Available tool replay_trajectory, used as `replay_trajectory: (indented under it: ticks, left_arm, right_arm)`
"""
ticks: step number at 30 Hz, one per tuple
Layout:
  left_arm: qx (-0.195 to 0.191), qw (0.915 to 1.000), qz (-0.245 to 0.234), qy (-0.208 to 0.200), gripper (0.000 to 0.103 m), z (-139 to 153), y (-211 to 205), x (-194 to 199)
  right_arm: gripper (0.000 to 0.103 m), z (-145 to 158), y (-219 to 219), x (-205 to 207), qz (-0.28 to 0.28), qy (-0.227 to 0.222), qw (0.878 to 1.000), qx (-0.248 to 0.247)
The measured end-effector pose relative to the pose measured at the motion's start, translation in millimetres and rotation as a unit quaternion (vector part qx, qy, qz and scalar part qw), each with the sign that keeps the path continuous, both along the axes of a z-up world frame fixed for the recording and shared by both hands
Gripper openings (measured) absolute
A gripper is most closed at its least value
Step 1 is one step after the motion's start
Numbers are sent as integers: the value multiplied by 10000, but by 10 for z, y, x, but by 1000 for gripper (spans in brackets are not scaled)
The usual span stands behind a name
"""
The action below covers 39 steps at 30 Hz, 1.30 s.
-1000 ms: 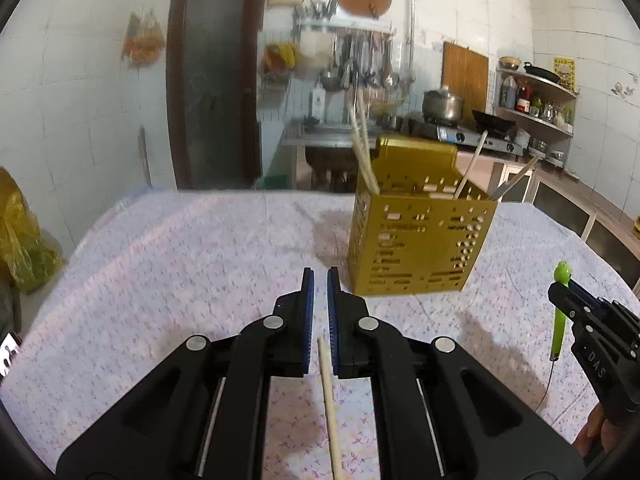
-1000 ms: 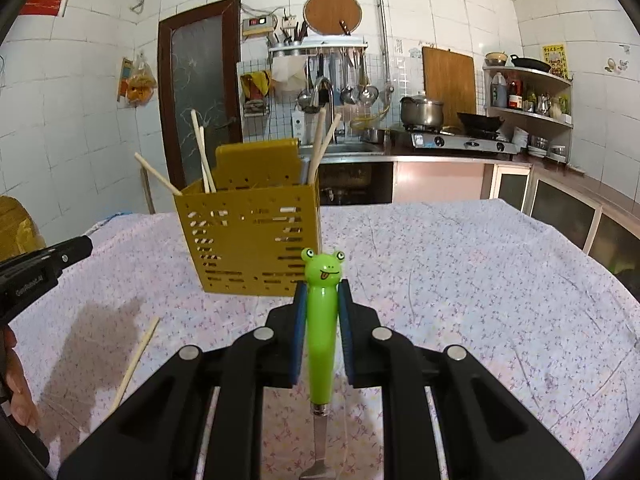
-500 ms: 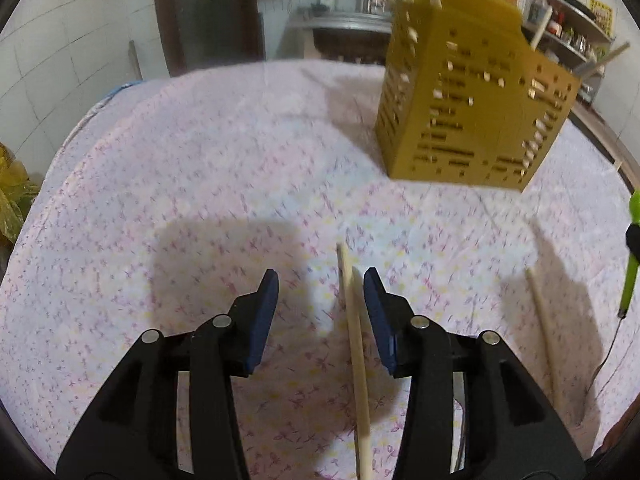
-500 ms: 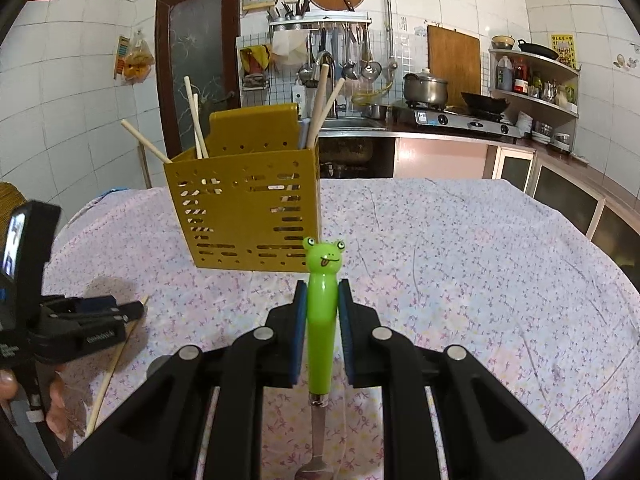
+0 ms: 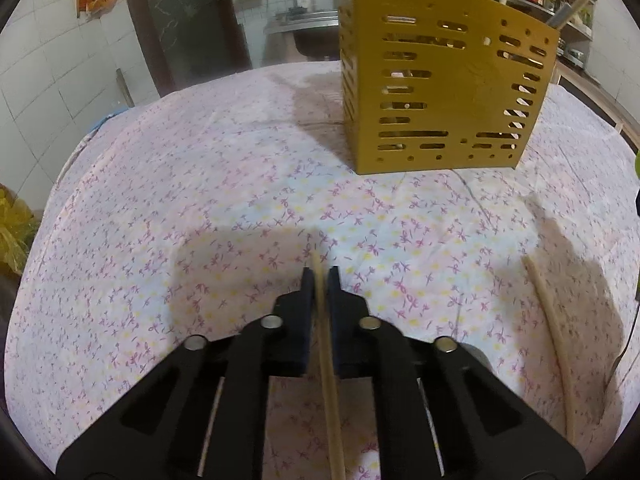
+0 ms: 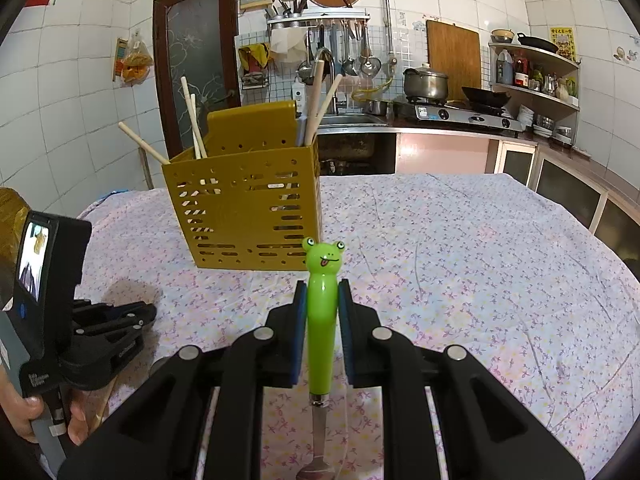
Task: Organize utensils
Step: 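Lift the frog fork and chopstick upright and carry both over the yellow holder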
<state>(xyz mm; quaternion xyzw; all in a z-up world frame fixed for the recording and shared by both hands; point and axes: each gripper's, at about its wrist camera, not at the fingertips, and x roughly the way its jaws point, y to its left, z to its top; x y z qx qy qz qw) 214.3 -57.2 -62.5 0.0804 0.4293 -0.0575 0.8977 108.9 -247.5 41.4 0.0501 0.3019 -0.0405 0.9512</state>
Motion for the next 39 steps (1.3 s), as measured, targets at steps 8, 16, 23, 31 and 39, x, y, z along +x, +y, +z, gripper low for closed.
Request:
replay_trajectory:
  ticks: [8, 16, 23, 31, 39]
  left_arm:
    - [-296, 9992, 140, -207, 4, 136, 126, -68]
    - [-688, 9911, 262, -1113, 4, 561, 326, -319]
    - [-1012, 9785, 284, -1773, 4, 860, 445, -547]
    - [-1261, 9690, 395, -2088, 4, 1031, 576, -660]
    - [-1342, 9615, 400, -2363, 4, 1136, 581, -788]
  right_arm:
    - [16, 14, -14, -11, -19, -37, 10000, 38]
    - [16, 29, -36, -34, -46, -128, 9999, 72]
    - [16, 82, -57, -81, -70, -327, 9994, 74]
    - [16, 199, -37, -187, -56, -732, 9973, 19]
    - [16, 271, -59, -254, -81, -1015, 9948, 48]
